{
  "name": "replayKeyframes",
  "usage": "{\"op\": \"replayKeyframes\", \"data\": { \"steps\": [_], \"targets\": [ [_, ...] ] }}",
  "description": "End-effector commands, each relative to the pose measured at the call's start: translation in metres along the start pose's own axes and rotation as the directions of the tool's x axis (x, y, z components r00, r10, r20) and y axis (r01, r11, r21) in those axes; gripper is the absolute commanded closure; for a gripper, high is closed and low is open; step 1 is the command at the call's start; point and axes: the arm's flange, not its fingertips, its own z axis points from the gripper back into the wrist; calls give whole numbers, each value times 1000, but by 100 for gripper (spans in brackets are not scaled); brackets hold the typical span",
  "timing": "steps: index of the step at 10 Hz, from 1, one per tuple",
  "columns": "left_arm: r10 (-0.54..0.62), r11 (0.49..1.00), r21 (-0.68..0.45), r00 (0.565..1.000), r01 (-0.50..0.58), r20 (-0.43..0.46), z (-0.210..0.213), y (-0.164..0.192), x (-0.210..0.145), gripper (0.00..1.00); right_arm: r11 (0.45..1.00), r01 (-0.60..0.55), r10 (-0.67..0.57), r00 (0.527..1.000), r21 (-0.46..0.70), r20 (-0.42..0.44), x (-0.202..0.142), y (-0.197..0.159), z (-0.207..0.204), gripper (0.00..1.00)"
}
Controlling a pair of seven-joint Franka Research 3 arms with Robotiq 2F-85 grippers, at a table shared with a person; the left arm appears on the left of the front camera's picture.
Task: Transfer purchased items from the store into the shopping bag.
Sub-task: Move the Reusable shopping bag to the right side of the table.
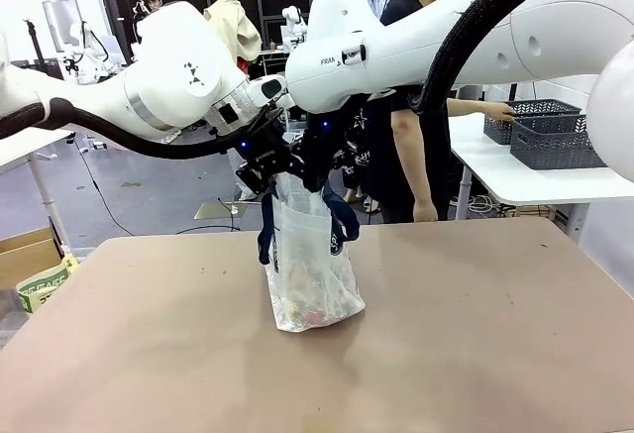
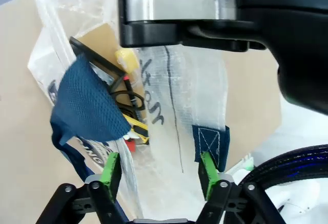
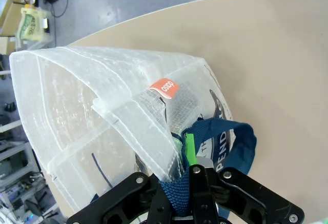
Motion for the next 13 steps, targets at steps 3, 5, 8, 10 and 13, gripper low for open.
{"op": "replayKeyframes", "data": {
  "steps": [3, 5, 8, 10, 13],
  "targets": [
    [8, 997, -73, 1000, -10, -20, -2, -3, 2, 0, 1000, 2, -2, 1000, 2, 2, 1, -1, 1, 100],
    [9, 997, -78, 1000, -10, -12, -2, -5, 2, 0, 1000, 2, -2, 1000, 2, 2, 1, -1, 1, 100],
    [9, 995, -101, 1000, -7, 19, 1, -7, 2, 0, 1000, 2, -2, 1000, 2, 2, 1, -1, 1, 100],
    [22, 992, -123, 998, -15, 61, 7, -6, 3, 0, 1000, 2, -2, 1000, 2, 2, 1, -1, 1, 100],
    [25, 990, -138, 998, -17, 58, 5, -8, 4, 0, 1000, 2, -2, 1000, 2, 2, 1, -1, 1, 100]
  ]
}}
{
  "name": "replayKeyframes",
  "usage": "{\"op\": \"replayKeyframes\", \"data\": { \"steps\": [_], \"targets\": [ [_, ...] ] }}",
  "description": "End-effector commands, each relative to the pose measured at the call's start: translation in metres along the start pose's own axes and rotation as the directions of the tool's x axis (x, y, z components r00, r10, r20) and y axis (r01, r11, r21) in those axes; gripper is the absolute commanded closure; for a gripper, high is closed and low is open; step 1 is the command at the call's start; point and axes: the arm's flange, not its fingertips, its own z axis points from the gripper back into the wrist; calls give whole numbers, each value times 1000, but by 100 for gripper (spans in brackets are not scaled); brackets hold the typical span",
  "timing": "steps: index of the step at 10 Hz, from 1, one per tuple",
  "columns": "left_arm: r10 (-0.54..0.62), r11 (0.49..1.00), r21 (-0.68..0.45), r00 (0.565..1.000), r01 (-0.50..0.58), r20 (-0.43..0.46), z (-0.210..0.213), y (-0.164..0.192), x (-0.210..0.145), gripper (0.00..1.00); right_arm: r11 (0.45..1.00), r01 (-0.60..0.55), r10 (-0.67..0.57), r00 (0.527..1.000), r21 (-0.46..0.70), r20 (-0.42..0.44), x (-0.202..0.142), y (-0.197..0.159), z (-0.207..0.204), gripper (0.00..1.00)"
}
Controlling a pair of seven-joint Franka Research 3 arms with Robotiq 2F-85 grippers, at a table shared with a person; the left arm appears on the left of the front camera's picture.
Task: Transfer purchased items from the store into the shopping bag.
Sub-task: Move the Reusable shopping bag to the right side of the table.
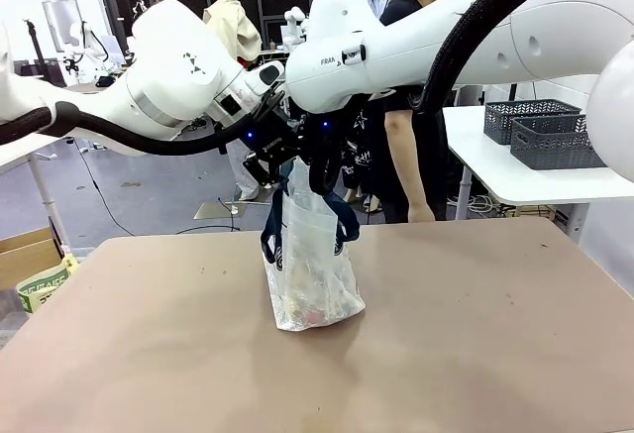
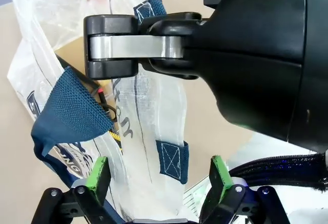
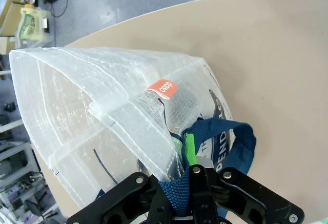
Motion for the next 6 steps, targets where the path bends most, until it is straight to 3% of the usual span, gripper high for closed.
{"op": "replayKeyframes", "data": {
  "steps": [1, 6],
  "targets": [
    [-17, 1000, -26, 1000, 16, -22, -9, 2, -7, 0, 1000, 2, -2, 1000, 3, 3, 1, -1, 1, 100],
    [-31, 999, 35, 995, 34, -94, -32, 4, -16, 0, 1000, 2, -2, 1000, 3, 3, 1, -1, 1, 100]
  ]
}}
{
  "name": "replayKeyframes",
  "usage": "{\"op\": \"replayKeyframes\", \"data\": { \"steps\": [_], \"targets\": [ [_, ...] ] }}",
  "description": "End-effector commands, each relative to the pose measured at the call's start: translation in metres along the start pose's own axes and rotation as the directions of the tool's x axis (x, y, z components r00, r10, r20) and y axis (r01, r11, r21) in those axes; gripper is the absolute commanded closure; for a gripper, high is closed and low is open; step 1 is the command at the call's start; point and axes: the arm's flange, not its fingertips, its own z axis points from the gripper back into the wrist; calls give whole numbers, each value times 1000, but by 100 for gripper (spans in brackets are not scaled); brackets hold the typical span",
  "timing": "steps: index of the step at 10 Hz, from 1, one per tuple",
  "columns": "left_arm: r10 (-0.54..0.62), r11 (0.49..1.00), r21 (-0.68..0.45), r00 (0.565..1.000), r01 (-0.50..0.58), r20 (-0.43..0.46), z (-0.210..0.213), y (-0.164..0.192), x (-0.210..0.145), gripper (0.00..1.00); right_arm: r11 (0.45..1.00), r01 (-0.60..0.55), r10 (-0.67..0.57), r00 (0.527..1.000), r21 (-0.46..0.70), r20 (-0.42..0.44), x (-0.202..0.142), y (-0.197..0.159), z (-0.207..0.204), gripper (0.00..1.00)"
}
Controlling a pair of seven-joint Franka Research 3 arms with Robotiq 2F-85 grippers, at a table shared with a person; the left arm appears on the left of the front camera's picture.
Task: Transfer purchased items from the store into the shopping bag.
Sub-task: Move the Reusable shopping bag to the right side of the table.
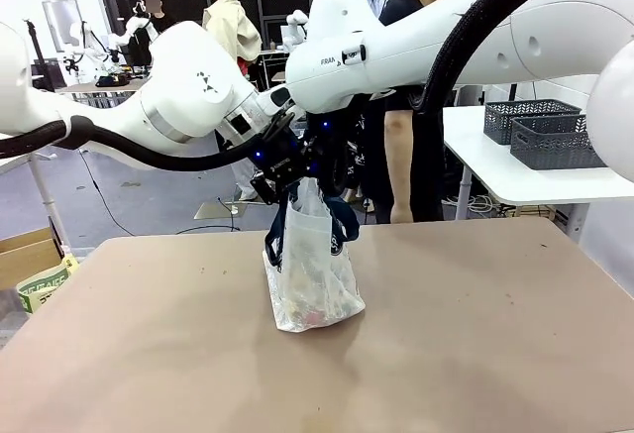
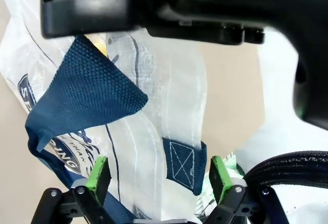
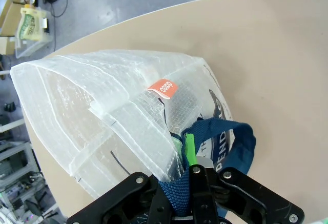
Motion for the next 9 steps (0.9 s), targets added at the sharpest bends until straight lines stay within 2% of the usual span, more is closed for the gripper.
{"op": "replayKeyframes", "data": {
  "steps": [1, 4, 5, 9],
  "targets": [
    [-17, 1000, 26, 1000, 18, -15, -2, 0, -5, 0, 1000, 2, -2, 1000, 3, 4, 1, -1, 1, 100],
    [-28, 998, 58, 999, 29, -20, -8, 0, -10, 0, 1000, 2, -2, 1000, 3, 4, 1, -1, 1, 100],
    [-46, 997, 66, 999, 46, -8, -8, 1, -12, 14, 1000, 2, -2, 1000, 3, 4, 1, -1, 1, 100],
    [-41, 996, 77, 999, 40, 18, -1, 2, -14, 93, 1000, 2, -2, 1000, 3, 4, 1, -1, 1, 100]
  ]
}}
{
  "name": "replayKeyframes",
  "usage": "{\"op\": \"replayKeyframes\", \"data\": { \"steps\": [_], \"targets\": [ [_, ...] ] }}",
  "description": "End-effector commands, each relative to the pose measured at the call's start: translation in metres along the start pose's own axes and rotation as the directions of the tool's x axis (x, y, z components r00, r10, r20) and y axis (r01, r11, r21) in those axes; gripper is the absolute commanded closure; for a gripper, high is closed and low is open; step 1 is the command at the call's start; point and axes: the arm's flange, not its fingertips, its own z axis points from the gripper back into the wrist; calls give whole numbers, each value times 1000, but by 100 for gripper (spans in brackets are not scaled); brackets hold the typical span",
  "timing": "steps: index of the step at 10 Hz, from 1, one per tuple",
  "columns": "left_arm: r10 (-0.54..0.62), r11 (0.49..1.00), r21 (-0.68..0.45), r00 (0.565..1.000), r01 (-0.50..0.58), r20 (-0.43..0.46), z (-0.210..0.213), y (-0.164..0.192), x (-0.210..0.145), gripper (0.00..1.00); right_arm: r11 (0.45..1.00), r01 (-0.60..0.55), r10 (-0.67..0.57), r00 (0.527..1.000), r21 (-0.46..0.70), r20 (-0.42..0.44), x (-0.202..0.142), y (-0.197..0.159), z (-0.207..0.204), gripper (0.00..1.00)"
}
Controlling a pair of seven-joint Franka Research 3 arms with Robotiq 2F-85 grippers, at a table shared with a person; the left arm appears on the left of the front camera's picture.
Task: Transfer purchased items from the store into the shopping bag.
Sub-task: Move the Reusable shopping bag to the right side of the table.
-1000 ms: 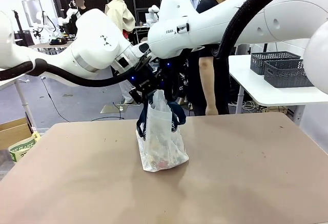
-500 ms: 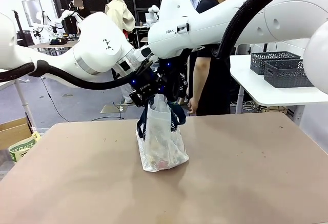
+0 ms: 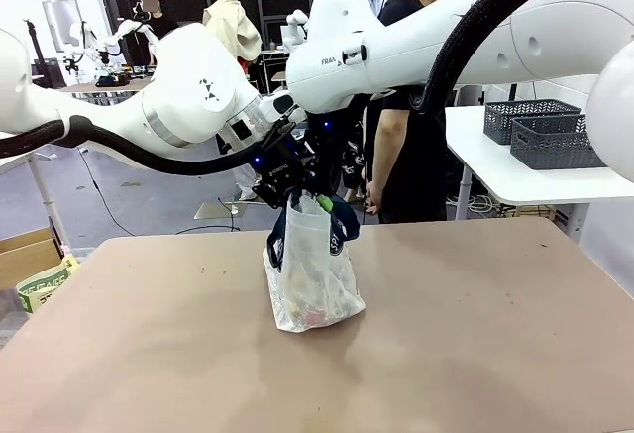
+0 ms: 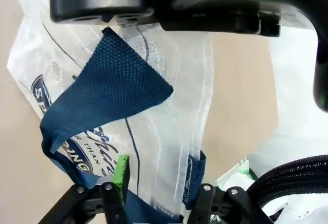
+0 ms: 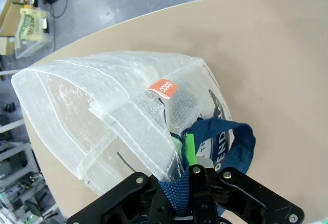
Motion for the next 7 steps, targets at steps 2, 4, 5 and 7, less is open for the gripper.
{"op": "replayKeyframes", "data": {
  "steps": [2, 4, 5, 7],
  "targets": [
    [12, 1000, 10, 1000, -12, 20, 3, 1, -9, 100, 1000, 1, -1, 1000, 4, 3, 0, 0, 1, 100],
    [11, 1000, 12, 1000, -11, 24, 5, 3, -9, 100, 1000, 1, -1, 1000, 4, 3, 0, 0, 1, 100],
    [14, 1000, 12, 1000, -14, 26, 7, 5, -9, 100, 1000, 1, -1, 1000, 4, 3, 0, 0, 1, 100],
    [14, 1000, 12, 999, -15, 35, 12, 8, -9, 100, 1000, 1, -1, 1000, 4, 3, 0, 0, 1, 100]
  ]
}}
